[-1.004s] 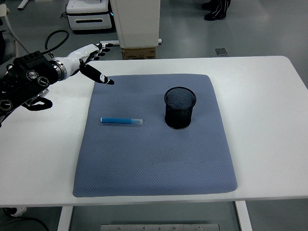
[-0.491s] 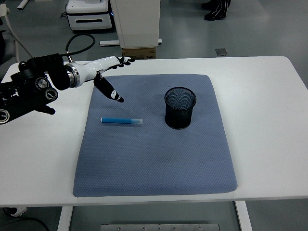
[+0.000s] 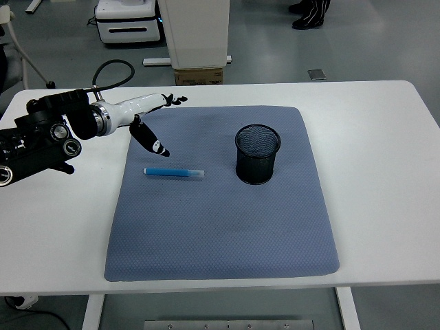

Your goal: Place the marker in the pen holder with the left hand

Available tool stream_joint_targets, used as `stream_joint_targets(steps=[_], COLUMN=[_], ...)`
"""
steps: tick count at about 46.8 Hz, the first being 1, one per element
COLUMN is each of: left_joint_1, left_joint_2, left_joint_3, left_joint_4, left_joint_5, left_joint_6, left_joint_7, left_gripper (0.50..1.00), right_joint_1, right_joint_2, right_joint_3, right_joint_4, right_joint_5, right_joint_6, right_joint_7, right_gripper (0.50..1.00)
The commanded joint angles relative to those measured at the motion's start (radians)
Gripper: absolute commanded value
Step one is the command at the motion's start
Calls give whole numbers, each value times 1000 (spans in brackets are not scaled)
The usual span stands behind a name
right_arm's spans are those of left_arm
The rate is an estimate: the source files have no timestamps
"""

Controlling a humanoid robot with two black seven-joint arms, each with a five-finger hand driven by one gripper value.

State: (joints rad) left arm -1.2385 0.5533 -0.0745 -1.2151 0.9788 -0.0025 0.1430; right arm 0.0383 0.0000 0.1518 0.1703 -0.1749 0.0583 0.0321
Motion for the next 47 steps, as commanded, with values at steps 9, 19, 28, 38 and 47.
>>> stream_joint_targets(steps=[9, 19, 28, 38, 47], left_joint_1=[4, 7, 7, 22, 27], left_joint_2=[-46, -49, -87, -118, -134], left_joint_3=[1, 21, 91, 160, 176], left_joint_4=[-14, -81, -80, -80, -75], left_joint_5=[-2, 0, 1, 103, 103], left_joint_6=[19, 32, 39, 234, 248], left_joint_7=[179, 187, 185, 187, 188], left_gripper=[1000, 1000, 1000, 1000, 1000], right_joint_1=[0, 0, 0, 0, 0], right_joint_2=[0, 0, 0, 0, 0], right_joint_3=[0, 0, 0, 0, 0], right_joint_4=[0, 0, 0, 0, 0], right_joint_5=[0, 0, 0, 0, 0], right_joint_6=[0, 0, 0, 0, 0], right_joint_7=[0, 0, 0, 0, -1], right_gripper=[1000, 1000, 1000, 1000, 1000])
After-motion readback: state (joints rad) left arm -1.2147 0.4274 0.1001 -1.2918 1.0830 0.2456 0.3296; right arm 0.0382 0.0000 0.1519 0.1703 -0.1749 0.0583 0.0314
